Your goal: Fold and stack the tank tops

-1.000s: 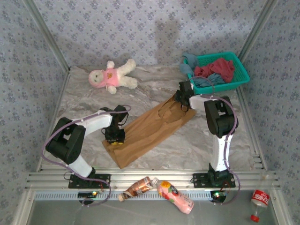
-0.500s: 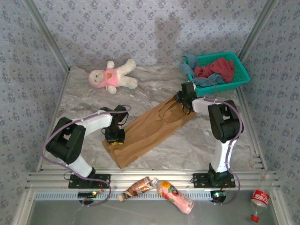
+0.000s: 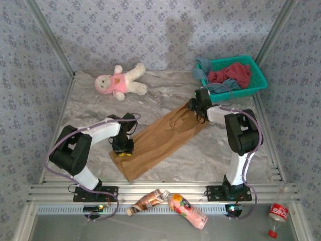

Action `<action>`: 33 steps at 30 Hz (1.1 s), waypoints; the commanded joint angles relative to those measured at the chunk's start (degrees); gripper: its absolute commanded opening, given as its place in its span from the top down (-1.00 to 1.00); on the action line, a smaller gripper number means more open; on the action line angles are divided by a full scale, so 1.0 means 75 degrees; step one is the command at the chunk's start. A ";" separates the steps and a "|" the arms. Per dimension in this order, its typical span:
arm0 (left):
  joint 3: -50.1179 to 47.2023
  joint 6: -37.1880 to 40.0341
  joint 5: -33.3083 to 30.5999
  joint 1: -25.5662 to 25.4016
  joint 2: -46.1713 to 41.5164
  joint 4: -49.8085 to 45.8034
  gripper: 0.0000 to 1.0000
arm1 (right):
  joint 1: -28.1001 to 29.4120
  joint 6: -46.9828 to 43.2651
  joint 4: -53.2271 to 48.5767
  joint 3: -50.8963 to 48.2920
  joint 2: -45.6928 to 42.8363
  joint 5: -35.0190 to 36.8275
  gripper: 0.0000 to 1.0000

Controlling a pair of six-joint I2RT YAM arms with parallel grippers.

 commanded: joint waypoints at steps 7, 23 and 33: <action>-0.0024 0.0129 0.0068 -0.0061 0.0194 -0.0505 0.47 | 0.0092 -0.0501 0.0119 -0.0005 0.0214 -0.0256 0.01; 0.0220 0.0137 0.0076 -0.0054 0.0131 -0.0685 0.44 | 0.0112 -0.0628 -0.0230 -0.0707 -0.1653 -0.0543 0.06; 0.1173 0.0207 0.0280 -0.0028 -0.0152 -0.1250 0.28 | 0.0658 -0.0267 0.0477 0.0596 -0.0047 -0.0695 0.34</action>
